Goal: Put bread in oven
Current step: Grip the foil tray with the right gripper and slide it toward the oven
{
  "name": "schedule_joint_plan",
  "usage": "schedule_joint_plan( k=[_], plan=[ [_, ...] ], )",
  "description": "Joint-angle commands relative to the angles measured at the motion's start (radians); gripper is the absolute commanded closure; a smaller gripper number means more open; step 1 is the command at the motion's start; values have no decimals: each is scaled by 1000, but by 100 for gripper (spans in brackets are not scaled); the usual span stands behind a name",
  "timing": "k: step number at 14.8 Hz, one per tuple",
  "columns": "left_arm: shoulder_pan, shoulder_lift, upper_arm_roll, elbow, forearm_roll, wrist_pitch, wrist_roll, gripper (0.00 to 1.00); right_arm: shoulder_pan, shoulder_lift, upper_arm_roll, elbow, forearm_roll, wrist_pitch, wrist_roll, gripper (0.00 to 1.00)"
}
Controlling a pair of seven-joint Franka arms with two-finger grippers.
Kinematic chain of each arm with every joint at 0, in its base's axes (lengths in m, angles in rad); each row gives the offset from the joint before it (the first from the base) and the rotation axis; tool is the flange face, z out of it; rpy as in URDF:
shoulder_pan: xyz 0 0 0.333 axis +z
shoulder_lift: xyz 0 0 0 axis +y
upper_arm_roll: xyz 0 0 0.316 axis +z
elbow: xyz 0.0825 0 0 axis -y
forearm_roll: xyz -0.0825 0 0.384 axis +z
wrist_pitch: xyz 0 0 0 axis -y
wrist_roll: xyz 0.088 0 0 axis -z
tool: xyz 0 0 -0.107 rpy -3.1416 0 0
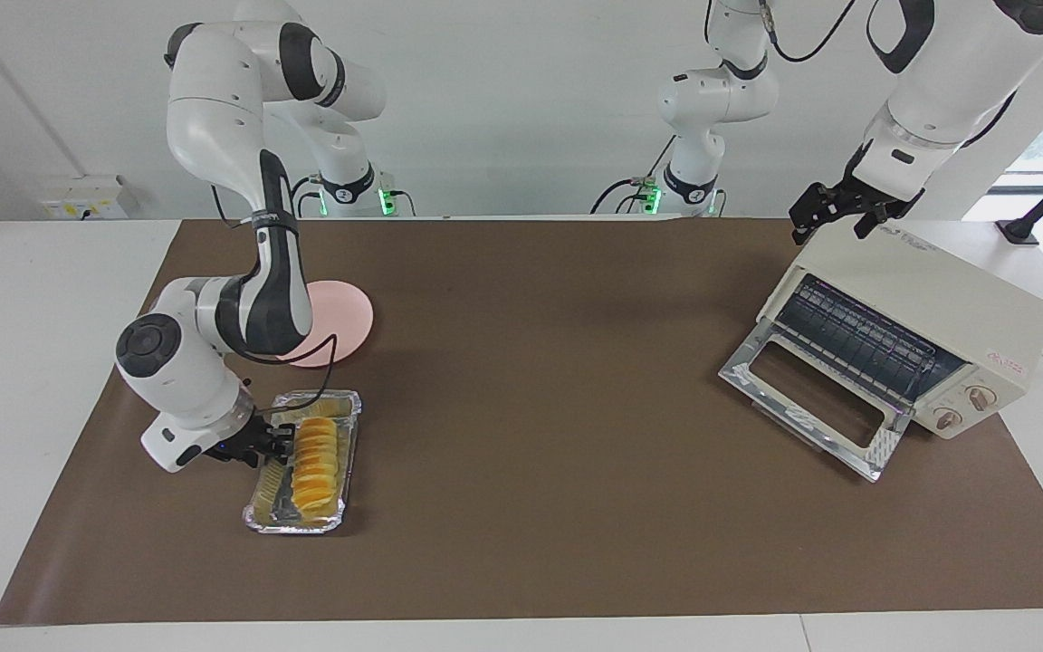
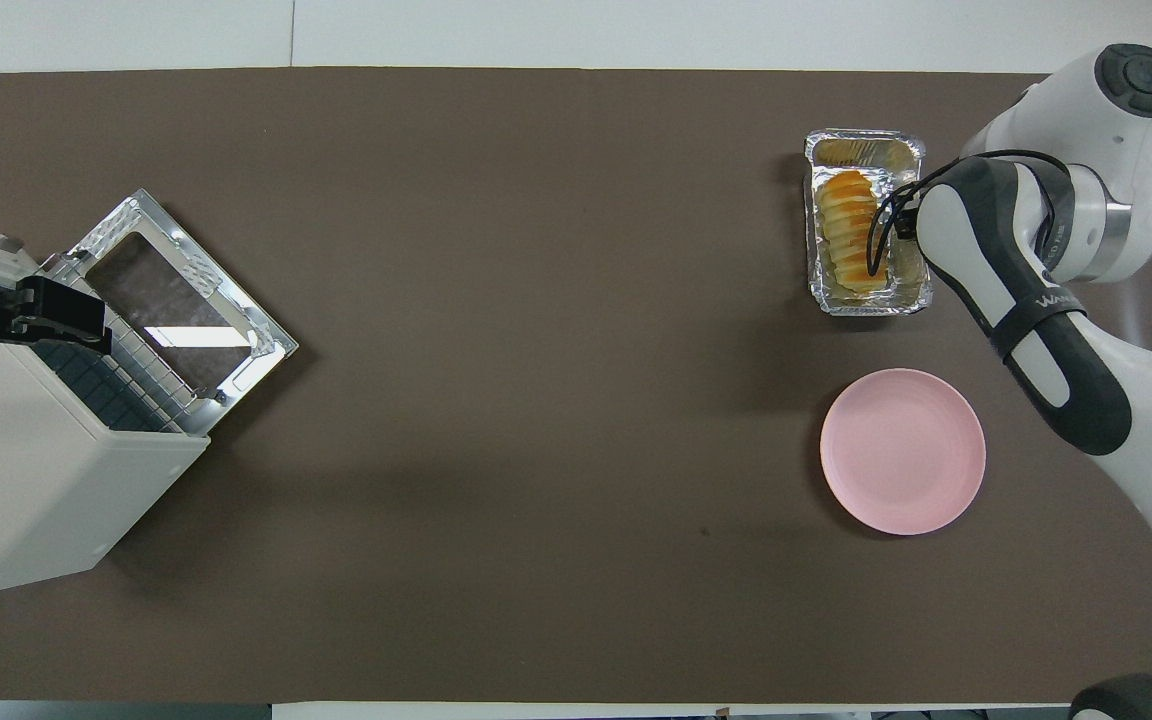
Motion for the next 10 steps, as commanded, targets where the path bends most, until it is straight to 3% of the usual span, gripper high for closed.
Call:
schedule_joint_plan(
  k=[1,5,10],
  plan=[
    [11,-33,-1,-33,-17,0,4,0,-5,-29,5,-34,-9,7,-17,100],
    [11,-33,-1,-33,-17,0,4,0,-3,-29,5,-32,-9,-1,-17,100],
    [11,-33,-1,-33,-17,0,4,0,6,-56,14,29,7,-117,-15,100]
  ],
)
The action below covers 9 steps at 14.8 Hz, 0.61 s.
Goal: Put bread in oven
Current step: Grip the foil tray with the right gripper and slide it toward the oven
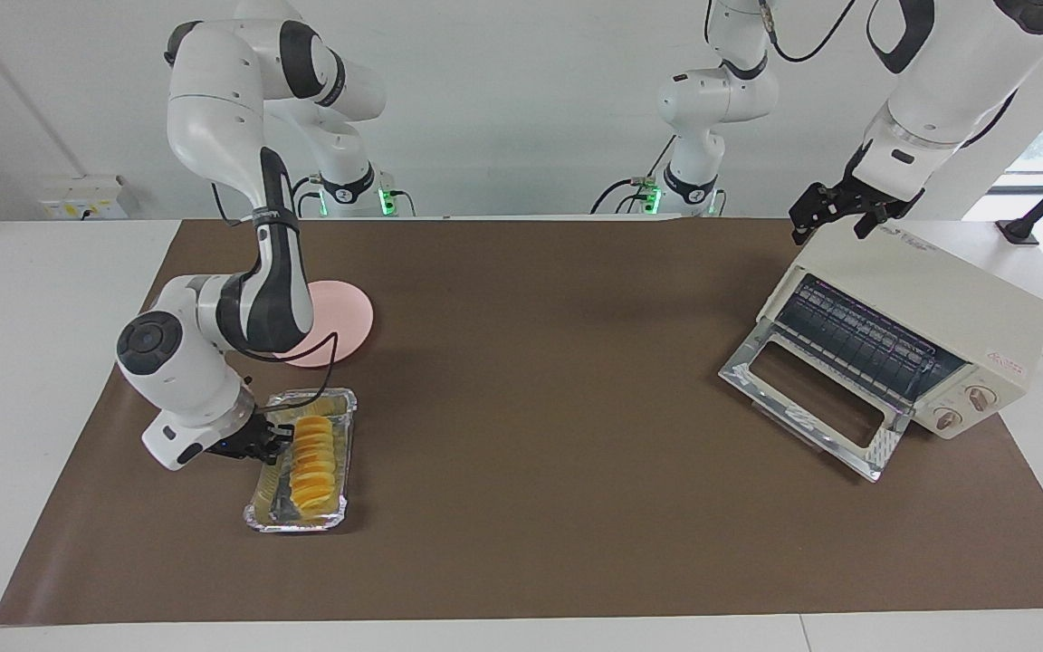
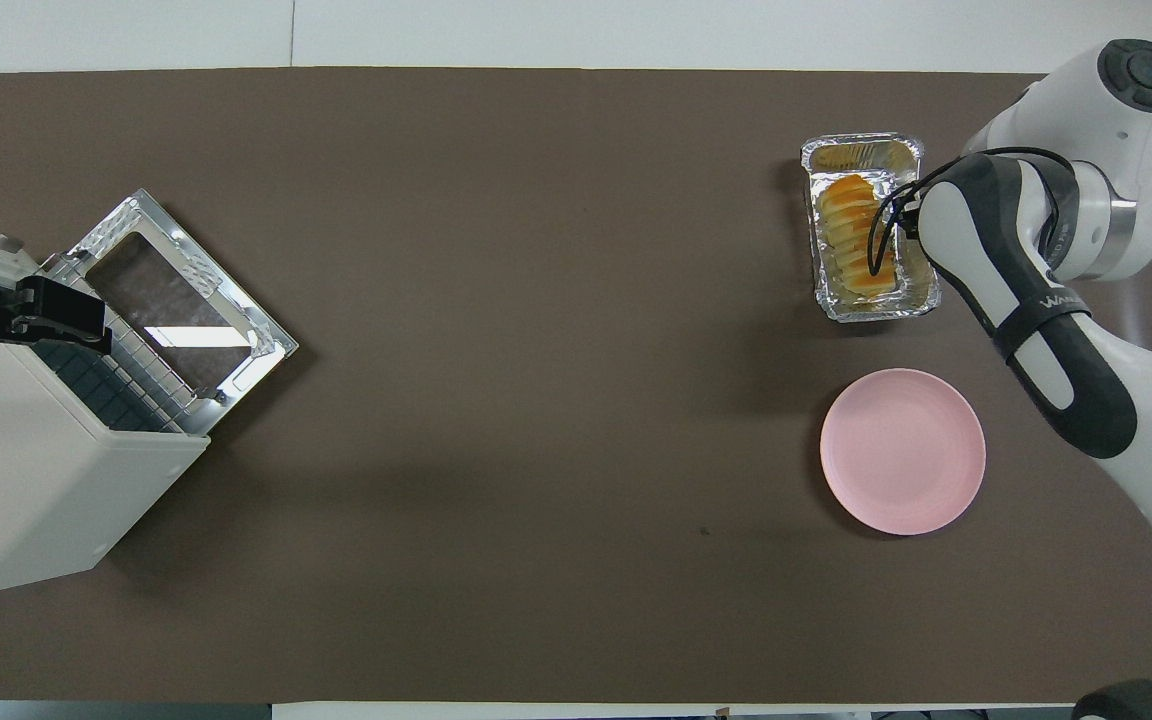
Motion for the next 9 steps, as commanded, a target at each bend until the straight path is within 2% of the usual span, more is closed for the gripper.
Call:
schedule_joint_plan(
  k=[1,5,9],
  plan=[
    [11,-33,-1,-33,-17,0,5,0,6,-63,15,19,10,-92,-11,100],
    [11,-33,-1,-33,-17,0,5,0,61,-155,18,33,68,-206,15,100],
    [11,-33,-1,-33,-17,0,5,0,197,-183,18,114,97,-322,252,100]
  ],
)
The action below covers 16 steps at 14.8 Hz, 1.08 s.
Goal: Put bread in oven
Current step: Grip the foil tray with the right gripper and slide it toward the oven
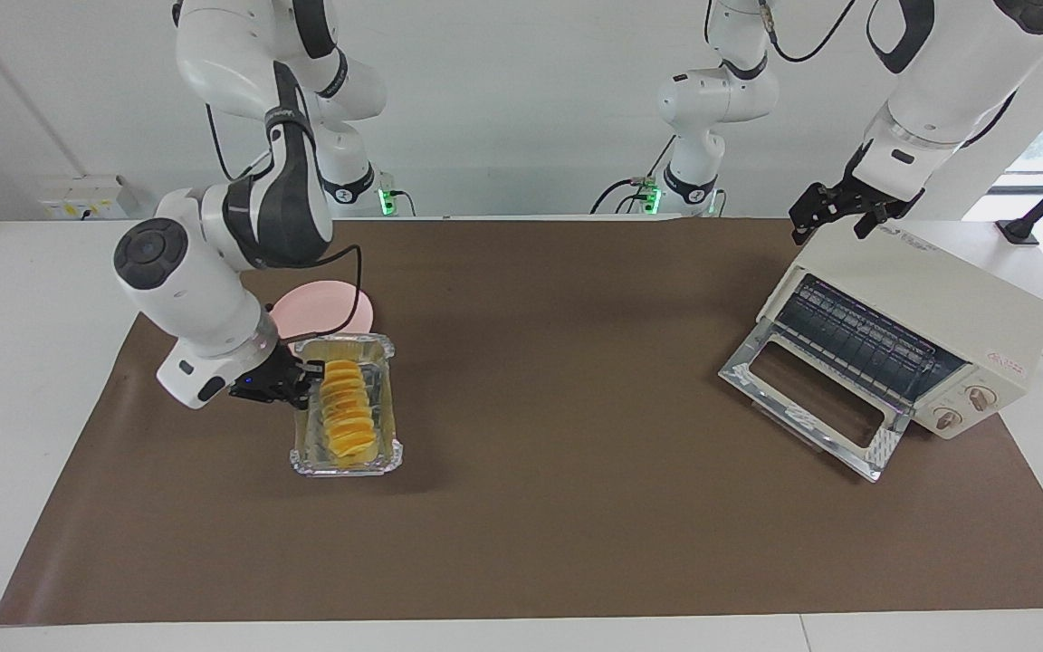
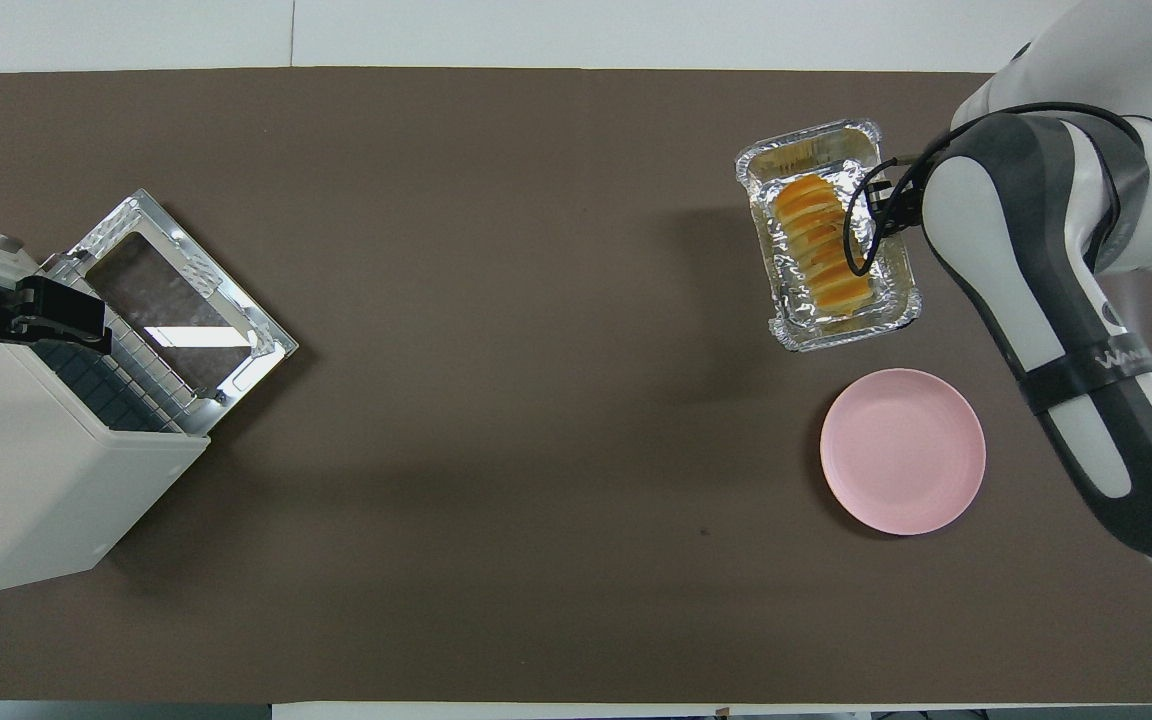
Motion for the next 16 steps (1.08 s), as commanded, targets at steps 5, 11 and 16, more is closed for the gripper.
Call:
schedule_joint_plan(
  k=[5,11,16],
  plan=[
    [11,-33,-1,-33,-17,0,5,0,227,1,0,34,64,10,379,100],
    [11,-33,-1,-33,-17,0,5,0,370,31,0,-118,110,248,506,100],
    [11,-33,-1,-33,-17,0,5,0,413,51,3,-202,128,371,497,100]
  ],
)
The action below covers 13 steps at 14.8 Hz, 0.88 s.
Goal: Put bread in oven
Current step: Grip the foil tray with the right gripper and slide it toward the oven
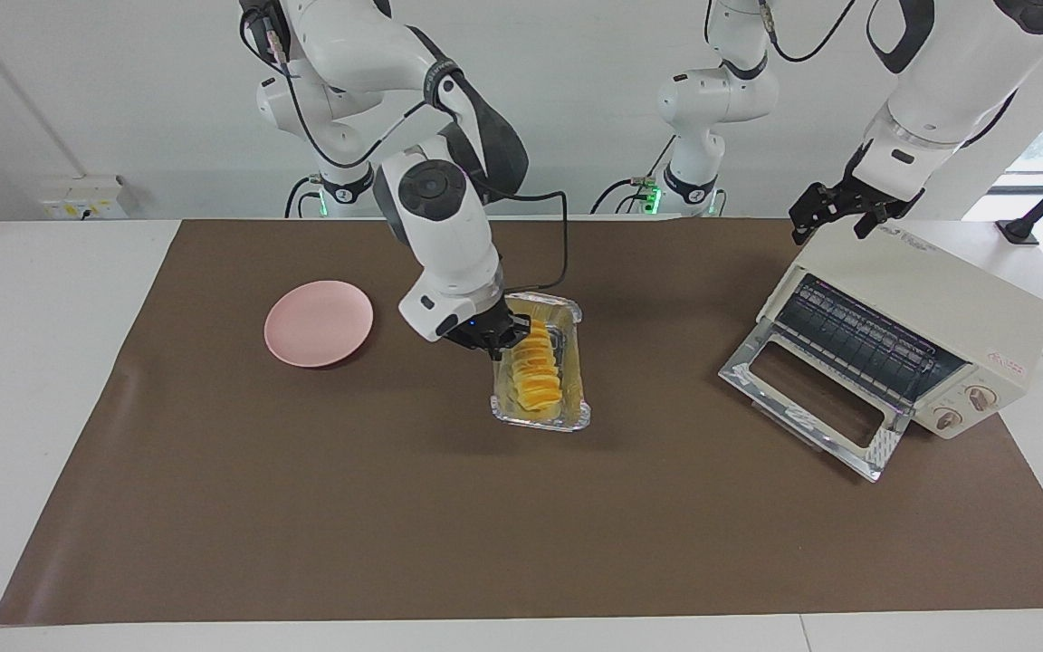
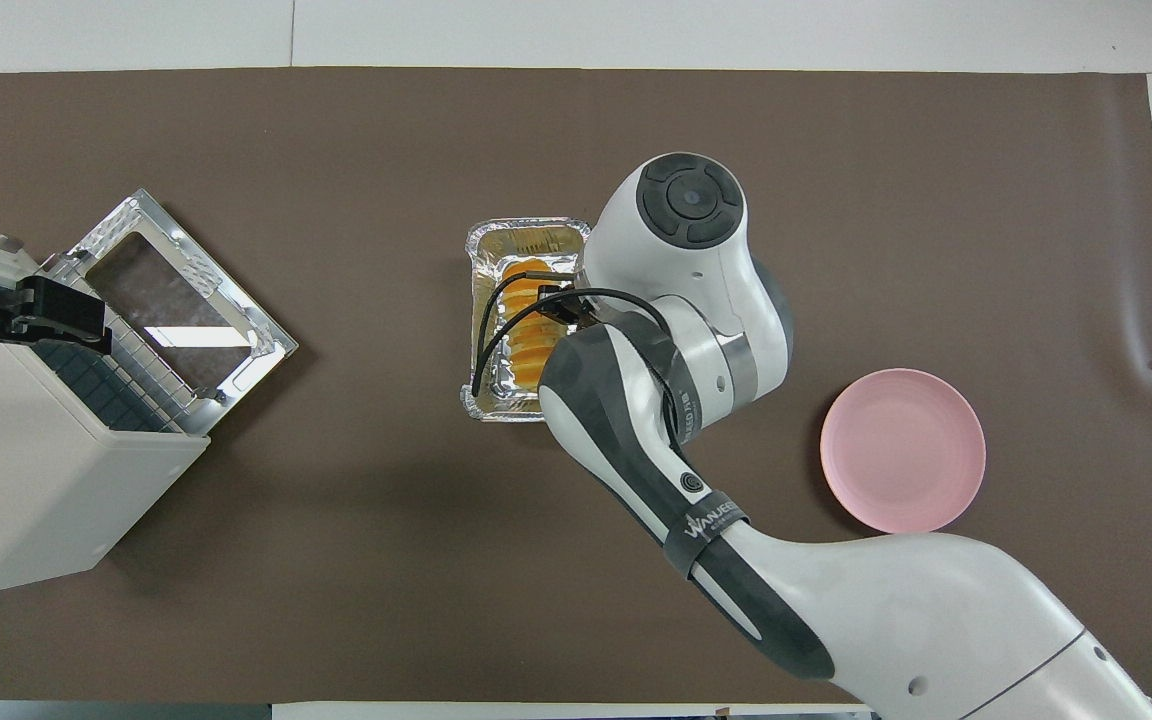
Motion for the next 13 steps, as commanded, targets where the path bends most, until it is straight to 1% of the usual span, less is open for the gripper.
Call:
schedule_joint_plan(
  k=[1,4,6,8,9,10,13],
  plan=[
    [11,-33,-1,-33,-17,0,5,0,18,-13,-1,-54,28,58,-9,100],
    [11,-33,-1,-33,-17,0,5,0,27,-13,-1,-116,38,148,-33,100],
    [11,-33,-1,-33,-17,0,5,0,35,-18,-1,-139,39,159,-76,100],
    [11,-33,-1,-33,-17,0,5,0,36,-18,-2,-140,39,163,-76,100],
    [11,-33,-1,-33,-17,0,5,0,36,-19,-2,-140,39,164,-73,52],
    [11,-33,-1,-33,-17,0,5,0,38,-19,-2,-139,39,169,-64,1],
    [11,-33,-1,-33,-17,0,5,0,38,-18,-2,-134,39,173,-58,0]
  ],
)
